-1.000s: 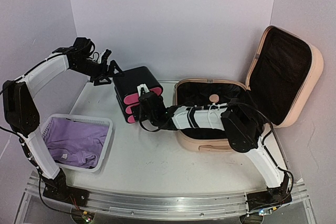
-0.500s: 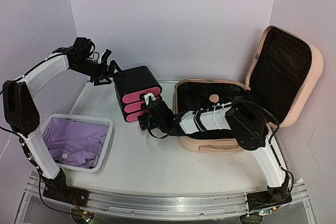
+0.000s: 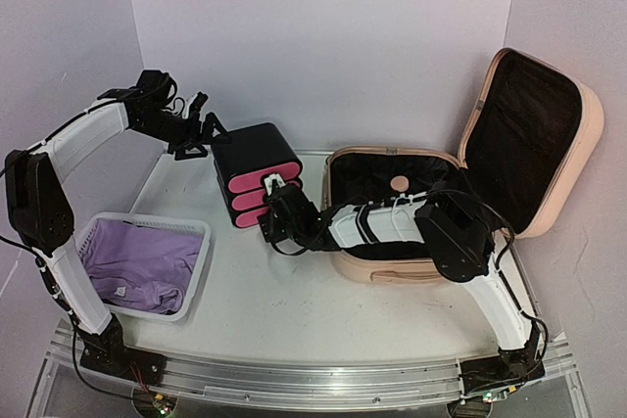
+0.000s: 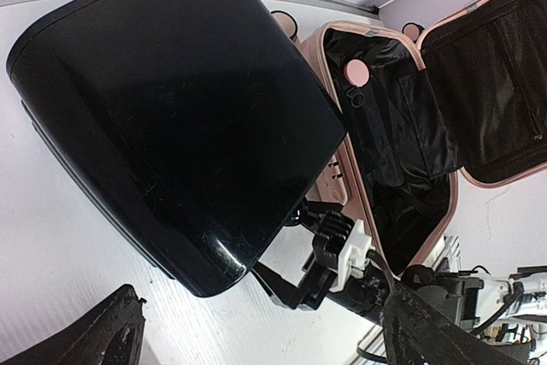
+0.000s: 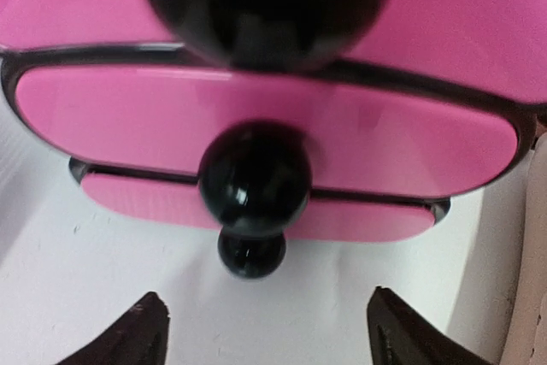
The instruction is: Open, take out, and arrange the luggage
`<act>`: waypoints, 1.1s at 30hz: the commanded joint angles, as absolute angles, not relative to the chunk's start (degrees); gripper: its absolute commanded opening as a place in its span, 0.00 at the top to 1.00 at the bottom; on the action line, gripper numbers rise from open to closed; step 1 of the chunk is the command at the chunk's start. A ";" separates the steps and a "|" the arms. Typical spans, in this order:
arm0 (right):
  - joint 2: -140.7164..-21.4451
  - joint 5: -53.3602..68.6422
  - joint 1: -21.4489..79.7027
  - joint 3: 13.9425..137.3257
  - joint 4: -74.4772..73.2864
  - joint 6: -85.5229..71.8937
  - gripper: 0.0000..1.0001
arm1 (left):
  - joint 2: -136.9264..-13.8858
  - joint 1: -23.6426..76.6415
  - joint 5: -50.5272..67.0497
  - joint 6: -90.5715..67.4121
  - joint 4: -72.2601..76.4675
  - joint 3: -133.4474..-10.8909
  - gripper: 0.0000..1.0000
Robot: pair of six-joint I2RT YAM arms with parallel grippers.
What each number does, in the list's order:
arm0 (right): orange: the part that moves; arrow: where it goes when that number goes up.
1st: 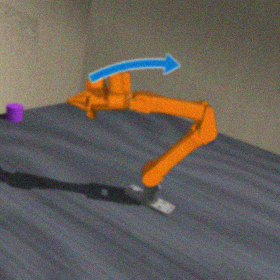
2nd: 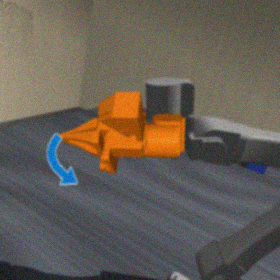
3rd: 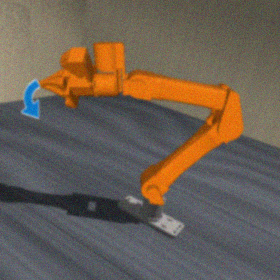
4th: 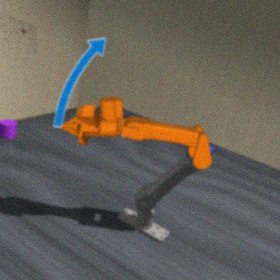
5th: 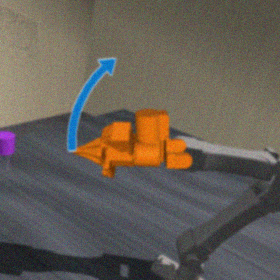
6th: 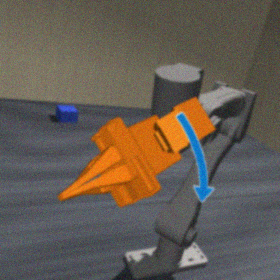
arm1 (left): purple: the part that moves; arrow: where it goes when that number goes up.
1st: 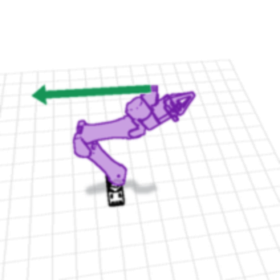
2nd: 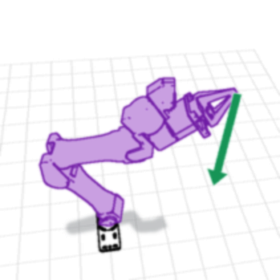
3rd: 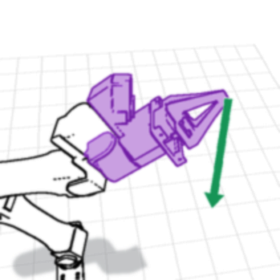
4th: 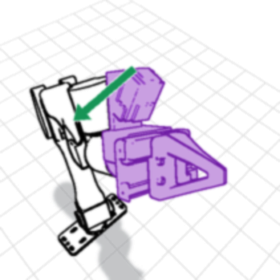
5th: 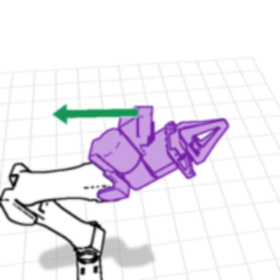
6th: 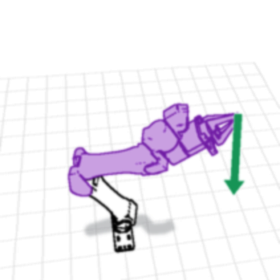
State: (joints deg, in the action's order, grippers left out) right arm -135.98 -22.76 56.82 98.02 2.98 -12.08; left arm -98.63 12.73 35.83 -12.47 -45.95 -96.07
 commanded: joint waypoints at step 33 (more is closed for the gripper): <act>-122.62 -0.63 57.04 78.13 14.21 25.23 0.13 | -96.42 12.39 37.35 -13.18 -43.51 -96.11 0.02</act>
